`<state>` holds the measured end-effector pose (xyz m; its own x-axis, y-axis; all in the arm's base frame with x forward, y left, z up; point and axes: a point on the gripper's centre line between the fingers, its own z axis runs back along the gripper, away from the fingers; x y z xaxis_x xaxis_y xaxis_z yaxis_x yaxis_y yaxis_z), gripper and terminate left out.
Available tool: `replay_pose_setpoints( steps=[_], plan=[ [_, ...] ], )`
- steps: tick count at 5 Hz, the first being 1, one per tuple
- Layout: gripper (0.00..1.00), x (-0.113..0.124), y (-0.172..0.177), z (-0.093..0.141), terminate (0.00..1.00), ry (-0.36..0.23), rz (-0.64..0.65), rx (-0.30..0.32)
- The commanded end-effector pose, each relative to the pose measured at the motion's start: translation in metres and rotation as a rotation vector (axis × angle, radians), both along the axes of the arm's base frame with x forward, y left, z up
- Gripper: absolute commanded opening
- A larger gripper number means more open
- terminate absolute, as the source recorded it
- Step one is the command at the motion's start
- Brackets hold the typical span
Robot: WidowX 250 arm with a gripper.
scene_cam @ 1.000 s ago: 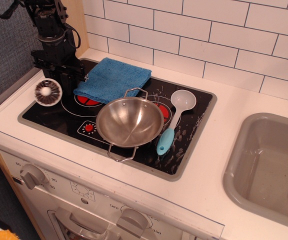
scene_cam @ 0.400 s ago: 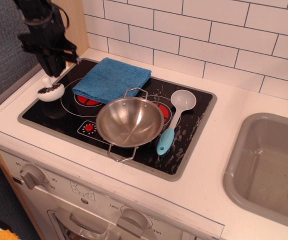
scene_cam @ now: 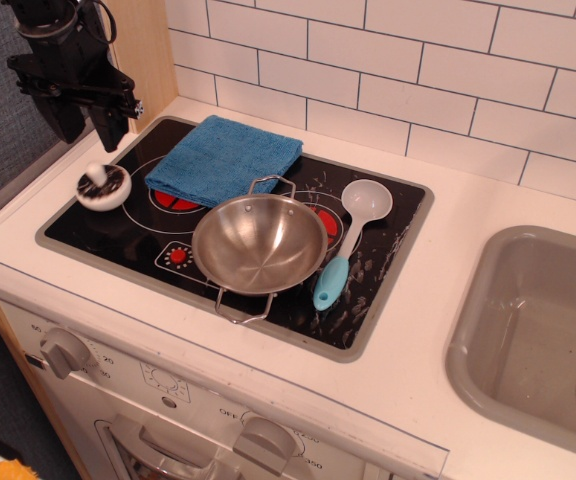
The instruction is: Place the mushroom into the pan.
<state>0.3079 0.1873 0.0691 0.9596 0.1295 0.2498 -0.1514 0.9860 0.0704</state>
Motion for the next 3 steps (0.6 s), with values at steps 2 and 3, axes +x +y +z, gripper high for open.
replay_pose_setpoints(
  steps=[2,3],
  plan=[
    [1.0,-0.004,-0.007,-0.004,0.0,0.019,-0.023,0.005],
    [0.0,-0.003,-0.008,-0.009,0.0,0.038,-0.025,0.003]
  ],
)
